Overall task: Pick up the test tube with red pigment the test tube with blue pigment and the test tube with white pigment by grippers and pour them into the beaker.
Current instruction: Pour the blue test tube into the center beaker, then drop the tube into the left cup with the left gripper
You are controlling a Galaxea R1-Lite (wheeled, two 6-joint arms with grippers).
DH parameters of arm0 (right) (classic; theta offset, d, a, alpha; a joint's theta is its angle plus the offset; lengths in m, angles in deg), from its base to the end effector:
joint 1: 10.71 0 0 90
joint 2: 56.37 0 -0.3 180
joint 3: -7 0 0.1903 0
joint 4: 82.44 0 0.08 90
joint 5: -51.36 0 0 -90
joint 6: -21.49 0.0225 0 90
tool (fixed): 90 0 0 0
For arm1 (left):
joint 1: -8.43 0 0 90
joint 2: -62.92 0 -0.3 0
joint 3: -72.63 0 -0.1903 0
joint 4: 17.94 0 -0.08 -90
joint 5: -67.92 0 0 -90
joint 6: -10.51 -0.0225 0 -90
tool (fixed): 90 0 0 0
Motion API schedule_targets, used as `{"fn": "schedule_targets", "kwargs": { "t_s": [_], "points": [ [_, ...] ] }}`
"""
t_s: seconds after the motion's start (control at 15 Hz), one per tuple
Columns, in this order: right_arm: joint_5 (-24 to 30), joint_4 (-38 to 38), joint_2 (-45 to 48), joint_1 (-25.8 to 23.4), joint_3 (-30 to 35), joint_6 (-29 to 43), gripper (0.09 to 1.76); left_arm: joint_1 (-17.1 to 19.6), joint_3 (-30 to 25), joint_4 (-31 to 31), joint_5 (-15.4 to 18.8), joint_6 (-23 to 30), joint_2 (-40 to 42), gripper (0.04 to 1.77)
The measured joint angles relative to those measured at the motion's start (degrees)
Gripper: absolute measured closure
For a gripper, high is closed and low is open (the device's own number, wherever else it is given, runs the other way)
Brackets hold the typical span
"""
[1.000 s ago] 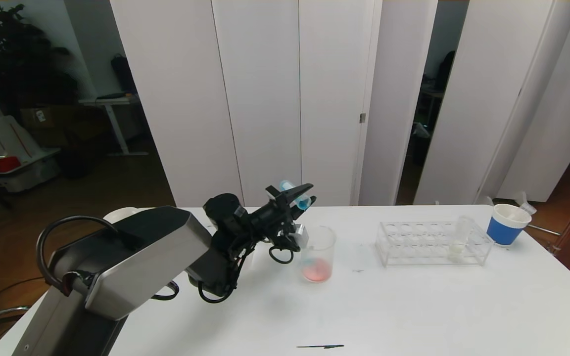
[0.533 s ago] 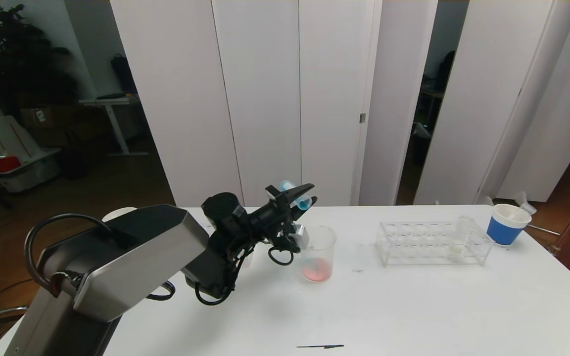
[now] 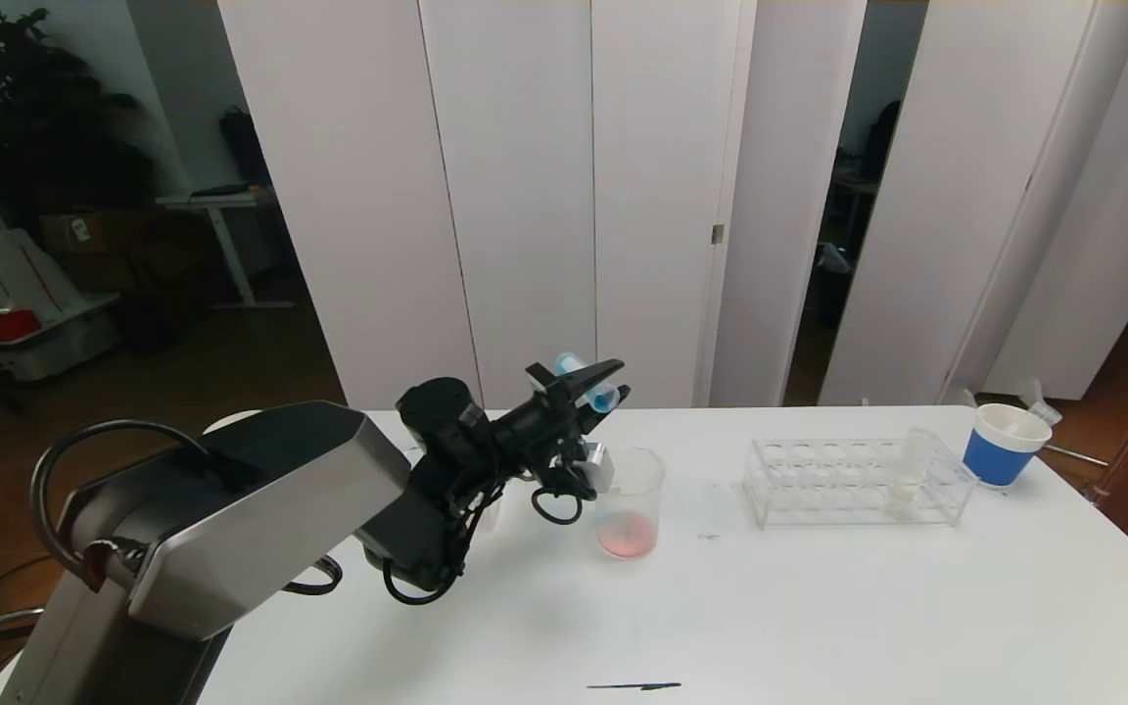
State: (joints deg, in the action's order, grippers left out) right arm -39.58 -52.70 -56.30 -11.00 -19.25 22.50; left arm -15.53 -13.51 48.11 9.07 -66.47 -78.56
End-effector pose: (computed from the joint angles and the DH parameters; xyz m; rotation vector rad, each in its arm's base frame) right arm -0.0271 -0.0002 0.0779 0.0173 0.0595 -0.0220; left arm 0.4130 -0.1963 0.0776 1.2410 -0.9193 -0.5794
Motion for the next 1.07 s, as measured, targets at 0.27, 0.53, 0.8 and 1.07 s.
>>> {"fn": "schedule_targets", "kwargs": {
  "t_s": [0.27,0.53,0.8,1.07],
  "points": [
    [0.0,0.0,0.0,0.0,0.0,0.0,0.1,-0.3,1.4,0.0,0.2,-1.2,0.0,1.21],
    [0.0,0.0,0.0,0.0,0.0,0.0,0.1,-0.3,1.6,0.0,0.2,-1.3,0.0,1.21],
    [0.0,0.0,0.0,0.0,0.0,0.0,0.1,-0.3,2.0,0.0,0.3,-1.5,0.1,1.21],
    [0.0,0.0,0.0,0.0,0.0,0.0,0.1,-0.2,2.4,0.0,0.4,-1.8,0.1,1.21]
  ]
}}
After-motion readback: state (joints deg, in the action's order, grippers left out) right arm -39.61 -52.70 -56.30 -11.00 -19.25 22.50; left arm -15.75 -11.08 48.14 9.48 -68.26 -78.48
